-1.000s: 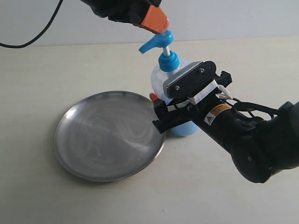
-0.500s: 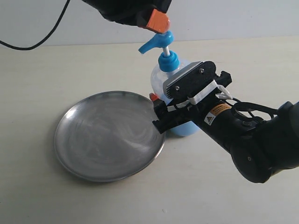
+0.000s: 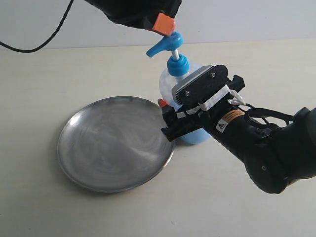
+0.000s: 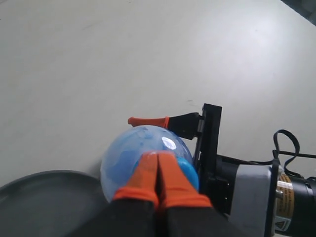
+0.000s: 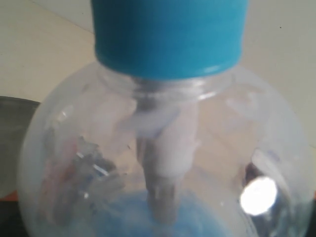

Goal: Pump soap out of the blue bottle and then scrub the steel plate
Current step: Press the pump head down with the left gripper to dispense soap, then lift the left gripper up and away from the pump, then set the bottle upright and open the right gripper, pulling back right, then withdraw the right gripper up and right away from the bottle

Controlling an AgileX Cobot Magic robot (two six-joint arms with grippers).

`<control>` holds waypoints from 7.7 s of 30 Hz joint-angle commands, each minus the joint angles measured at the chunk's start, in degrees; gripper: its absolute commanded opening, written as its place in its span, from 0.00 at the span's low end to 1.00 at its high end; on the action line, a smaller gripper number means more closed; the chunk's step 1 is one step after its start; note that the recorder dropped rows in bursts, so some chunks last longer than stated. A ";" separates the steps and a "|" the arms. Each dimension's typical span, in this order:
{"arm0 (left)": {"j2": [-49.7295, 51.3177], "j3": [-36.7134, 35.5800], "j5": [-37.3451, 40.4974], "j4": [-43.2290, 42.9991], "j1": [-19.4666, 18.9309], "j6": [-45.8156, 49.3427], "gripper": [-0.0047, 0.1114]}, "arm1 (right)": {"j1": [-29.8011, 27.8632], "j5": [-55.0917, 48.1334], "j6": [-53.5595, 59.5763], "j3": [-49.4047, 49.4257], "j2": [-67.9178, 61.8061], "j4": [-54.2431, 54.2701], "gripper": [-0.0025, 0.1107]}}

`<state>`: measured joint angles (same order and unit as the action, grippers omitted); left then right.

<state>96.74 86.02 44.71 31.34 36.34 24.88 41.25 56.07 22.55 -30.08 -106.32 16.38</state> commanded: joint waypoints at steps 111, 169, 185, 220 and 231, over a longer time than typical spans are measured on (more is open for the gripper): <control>-11.47 1.24 -3.77 -7.39 1.23 -5.01 0.04 | 0.08 1.51 -0.19 0.38 -0.27 5.19 0.02; -56.99 -47.36 -19.16 -12.63 -11.39 -11.99 0.04 | -7.39 7.02 -11.62 0.38 -0.46 5.01 0.02; -56.99 -47.36 -19.38 -13.14 -11.39 -11.67 0.04 | -7.24 7.02 -12.09 0.38 -2.39 4.13 0.70; -56.99 -52.20 -26.13 -14.23 -11.39 -10.15 0.04 | -7.24 -3.79 -7.12 0.49 12.31 4.34 0.91; -56.99 -52.65 -26.89 -14.47 -11.39 -10.15 0.04 | -7.24 -13.21 -1.71 0.49 18.56 4.60 0.91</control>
<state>39.97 33.60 18.81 17.35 25.03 14.51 34.22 46.09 18.52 -29.65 -89.43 21.16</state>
